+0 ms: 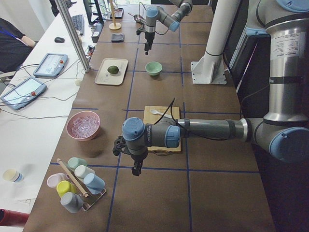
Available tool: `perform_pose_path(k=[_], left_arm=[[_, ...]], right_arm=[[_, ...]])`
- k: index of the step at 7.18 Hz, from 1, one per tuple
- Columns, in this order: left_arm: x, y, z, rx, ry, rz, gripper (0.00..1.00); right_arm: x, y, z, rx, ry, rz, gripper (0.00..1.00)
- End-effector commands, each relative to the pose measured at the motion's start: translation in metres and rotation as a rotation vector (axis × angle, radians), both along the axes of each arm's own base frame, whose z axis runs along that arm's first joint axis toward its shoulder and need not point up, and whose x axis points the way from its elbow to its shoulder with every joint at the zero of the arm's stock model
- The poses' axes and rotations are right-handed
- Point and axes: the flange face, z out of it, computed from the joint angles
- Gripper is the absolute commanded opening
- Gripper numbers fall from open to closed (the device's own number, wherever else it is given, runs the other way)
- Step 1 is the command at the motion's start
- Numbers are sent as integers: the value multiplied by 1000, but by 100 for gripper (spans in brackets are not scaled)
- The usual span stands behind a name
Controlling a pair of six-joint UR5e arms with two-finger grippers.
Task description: Place spoon in bowl
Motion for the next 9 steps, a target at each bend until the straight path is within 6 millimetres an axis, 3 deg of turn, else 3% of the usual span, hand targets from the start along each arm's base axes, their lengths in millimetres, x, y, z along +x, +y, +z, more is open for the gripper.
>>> perform_pose_path(k=[1, 2, 3, 4, 5, 7, 9], left_arm=[[2, -2, -3, 1, 8, -1, 100], [3, -6, -10, 24, 10, 1, 100], [4, -23, -28, 92, 14, -2, 100], [5, -28, -30, 104, 15, 0, 100], [18, -58, -57, 134, 20, 20, 100], [21, -59, -57, 137, 50, 27, 100], [33, -64, -76, 187, 58, 50, 100]], right_arm=[[111, -53, 75, 118, 79, -155, 100], [164, -63, 122, 159, 98, -221, 100], [211, -67, 155, 185, 85, -270, 100], [265, -59, 201, 207, 79, -308, 100], [309, -38, 249, 228, 99, -355, 100], [388, 24, 312, 249, 119, -390, 100], [437, 81, 349, 169, 125, -321, 100]])
